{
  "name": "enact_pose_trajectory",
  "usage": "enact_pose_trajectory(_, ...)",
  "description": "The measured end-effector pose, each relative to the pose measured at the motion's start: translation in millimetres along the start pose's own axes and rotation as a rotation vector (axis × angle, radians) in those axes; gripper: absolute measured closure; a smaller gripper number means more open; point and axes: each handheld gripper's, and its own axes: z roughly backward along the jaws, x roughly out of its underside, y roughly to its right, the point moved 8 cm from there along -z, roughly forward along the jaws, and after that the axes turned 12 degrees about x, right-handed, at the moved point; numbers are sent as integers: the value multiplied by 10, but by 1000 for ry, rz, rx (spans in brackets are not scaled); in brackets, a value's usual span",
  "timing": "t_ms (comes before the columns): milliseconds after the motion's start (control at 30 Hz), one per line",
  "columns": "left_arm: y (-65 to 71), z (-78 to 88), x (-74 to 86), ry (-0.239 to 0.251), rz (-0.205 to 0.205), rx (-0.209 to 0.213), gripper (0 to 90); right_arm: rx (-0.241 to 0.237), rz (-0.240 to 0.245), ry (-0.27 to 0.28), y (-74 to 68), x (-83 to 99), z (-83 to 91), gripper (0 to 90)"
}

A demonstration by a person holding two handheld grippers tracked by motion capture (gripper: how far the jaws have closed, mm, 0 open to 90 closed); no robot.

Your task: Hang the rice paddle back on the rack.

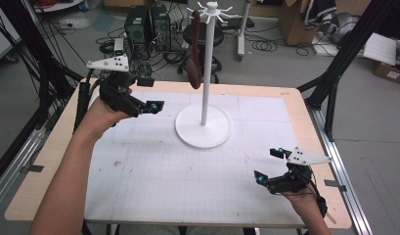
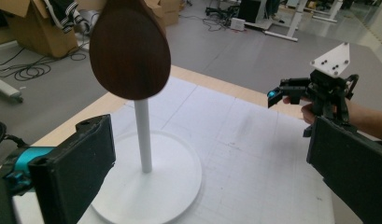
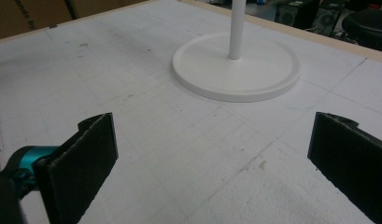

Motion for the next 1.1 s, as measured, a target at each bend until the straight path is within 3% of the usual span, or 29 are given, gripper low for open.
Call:
enact_pose_trajectory(367,90,120,380,21,6,-39,17,4,-8,16,6,-13,-12,5)
enact_pose_trajectory(700,186,293,634,56,11,-67,17,16,-11,29,14,-22,-11,5)
enact_pose_trajectory(800,200,313,705,67,18,-56,17,17,-10,31,9,-24,-3,5)
enact_pose_trajectory(1100,212,361,883,82,11,-86,17,21,-1,39,3,-39,10,5)
